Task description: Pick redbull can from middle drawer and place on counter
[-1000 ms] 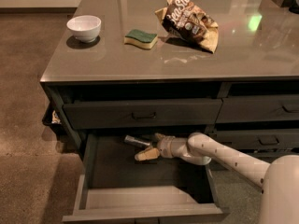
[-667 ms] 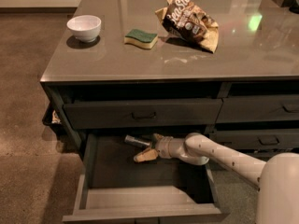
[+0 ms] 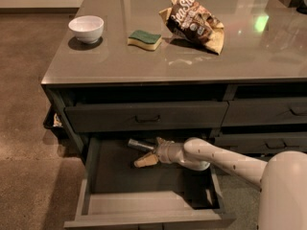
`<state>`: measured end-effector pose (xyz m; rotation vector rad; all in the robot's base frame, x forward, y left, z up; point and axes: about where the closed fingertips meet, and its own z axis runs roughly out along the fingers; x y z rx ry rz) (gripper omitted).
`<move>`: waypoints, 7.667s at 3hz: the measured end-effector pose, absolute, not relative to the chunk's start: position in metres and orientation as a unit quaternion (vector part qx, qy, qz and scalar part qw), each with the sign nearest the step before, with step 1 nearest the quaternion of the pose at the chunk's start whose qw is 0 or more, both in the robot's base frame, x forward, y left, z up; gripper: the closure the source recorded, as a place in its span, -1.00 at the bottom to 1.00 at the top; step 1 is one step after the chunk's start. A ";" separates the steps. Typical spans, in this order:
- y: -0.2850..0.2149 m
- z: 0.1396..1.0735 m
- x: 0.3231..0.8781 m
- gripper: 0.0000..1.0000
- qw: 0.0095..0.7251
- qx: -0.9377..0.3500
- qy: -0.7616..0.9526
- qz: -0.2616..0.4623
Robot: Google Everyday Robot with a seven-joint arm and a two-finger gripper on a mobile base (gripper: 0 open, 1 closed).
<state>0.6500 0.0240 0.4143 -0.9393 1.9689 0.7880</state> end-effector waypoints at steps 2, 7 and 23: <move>0.038 0.408 0.658 -1.00 0.397 -0.363 0.803 0.257; 0.054 0.361 0.646 0.39 0.350 -0.316 0.847 0.245; -0.005 0.877 0.656 1.00 0.559 -0.502 0.624 0.212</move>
Offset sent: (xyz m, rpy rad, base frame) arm 0.0138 0.0169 -0.0113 -0.1577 -0.0117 -0.1183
